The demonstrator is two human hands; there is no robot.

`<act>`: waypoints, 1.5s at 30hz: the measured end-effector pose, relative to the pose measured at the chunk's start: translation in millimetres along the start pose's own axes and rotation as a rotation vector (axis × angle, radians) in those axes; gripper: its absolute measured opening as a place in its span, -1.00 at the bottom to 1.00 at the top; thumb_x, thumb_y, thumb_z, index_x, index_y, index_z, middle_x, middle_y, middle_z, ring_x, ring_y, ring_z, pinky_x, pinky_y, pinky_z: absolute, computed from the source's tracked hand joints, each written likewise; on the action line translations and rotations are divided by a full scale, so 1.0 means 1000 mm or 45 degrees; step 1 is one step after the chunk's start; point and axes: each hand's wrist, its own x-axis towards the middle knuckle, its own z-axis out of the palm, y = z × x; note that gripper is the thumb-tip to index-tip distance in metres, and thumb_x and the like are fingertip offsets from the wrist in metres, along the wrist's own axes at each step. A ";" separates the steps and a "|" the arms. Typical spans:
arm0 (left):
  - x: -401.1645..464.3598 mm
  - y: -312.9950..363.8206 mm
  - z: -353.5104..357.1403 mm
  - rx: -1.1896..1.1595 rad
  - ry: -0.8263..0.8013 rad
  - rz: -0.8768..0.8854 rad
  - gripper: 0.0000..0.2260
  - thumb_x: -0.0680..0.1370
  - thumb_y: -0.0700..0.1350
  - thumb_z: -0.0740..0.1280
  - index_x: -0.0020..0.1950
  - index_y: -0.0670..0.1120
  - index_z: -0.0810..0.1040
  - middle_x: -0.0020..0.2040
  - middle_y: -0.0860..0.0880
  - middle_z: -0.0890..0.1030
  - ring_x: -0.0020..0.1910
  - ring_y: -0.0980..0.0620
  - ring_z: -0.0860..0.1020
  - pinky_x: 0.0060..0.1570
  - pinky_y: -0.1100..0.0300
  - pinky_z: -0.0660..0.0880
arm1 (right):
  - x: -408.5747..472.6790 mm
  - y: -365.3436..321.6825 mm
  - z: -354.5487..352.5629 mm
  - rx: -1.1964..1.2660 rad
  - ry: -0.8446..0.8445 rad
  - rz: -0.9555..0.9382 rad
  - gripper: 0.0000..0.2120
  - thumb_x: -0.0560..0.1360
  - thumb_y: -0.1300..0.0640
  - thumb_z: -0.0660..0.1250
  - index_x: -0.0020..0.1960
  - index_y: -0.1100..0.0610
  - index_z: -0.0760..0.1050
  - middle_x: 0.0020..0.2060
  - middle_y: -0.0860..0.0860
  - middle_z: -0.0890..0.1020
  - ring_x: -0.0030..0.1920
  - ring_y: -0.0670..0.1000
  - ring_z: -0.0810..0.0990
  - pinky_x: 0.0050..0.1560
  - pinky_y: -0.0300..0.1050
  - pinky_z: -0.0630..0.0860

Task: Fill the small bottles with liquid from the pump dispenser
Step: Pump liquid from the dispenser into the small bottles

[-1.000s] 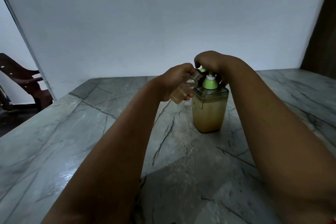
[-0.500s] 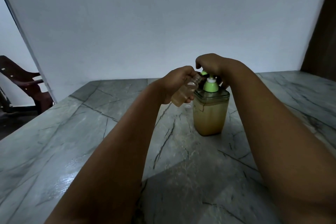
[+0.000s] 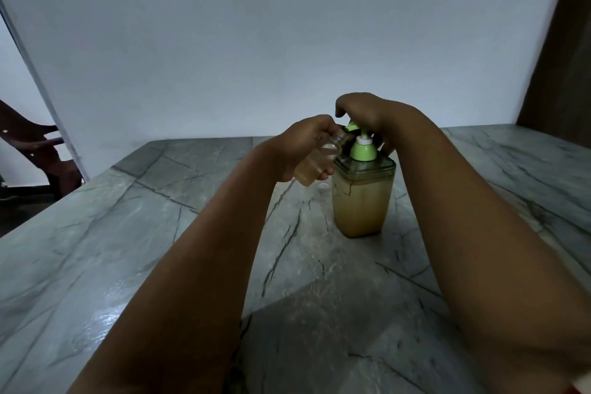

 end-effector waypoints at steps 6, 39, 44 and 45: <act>0.002 0.003 0.002 0.037 0.053 0.033 -0.77 0.56 -0.07 0.14 -0.04 -0.20 0.49 -0.41 -0.08 0.55 -0.46 -0.04 0.51 -0.45 0.23 0.45 | 0.000 -0.002 0.001 -0.078 0.005 -0.042 -0.89 0.55 0.19 0.07 -0.09 0.23 0.30 -0.36 0.12 0.38 -0.39 0.07 0.34 -0.26 -0.10 0.36; -0.006 -0.001 0.000 -0.049 -0.002 -0.001 -0.72 0.58 -0.06 0.10 0.03 -0.21 0.49 -0.37 -0.12 0.53 -0.46 -0.04 0.51 -0.46 0.23 0.46 | -0.009 -0.002 -0.001 0.031 0.012 -0.043 -0.89 0.60 0.17 0.01 -0.04 0.20 0.24 -0.33 0.09 0.32 -0.38 0.06 0.28 -0.22 -0.11 0.31; -0.007 -0.001 0.000 -0.044 0.049 0.053 -0.74 0.59 -0.08 0.09 -0.08 -0.20 0.49 -0.36 -0.14 0.51 -0.48 -0.04 0.50 -0.48 0.24 0.45 | -0.004 -0.004 0.004 -0.015 0.039 -0.049 -0.83 0.59 0.29 0.02 -0.18 0.23 0.23 -0.37 0.08 0.25 -0.34 0.07 0.27 -0.19 -0.12 0.29; -0.006 -0.002 0.000 -0.047 0.047 0.057 -0.75 0.58 -0.08 0.09 -0.08 -0.20 0.49 -0.36 -0.14 0.51 -0.48 -0.05 0.50 -0.48 0.24 0.45 | -0.002 -0.004 0.005 -0.034 0.042 -0.056 -0.79 0.58 0.31 0.01 -0.23 0.21 0.22 -0.39 0.07 0.24 -0.33 0.06 0.26 -0.24 -0.15 0.27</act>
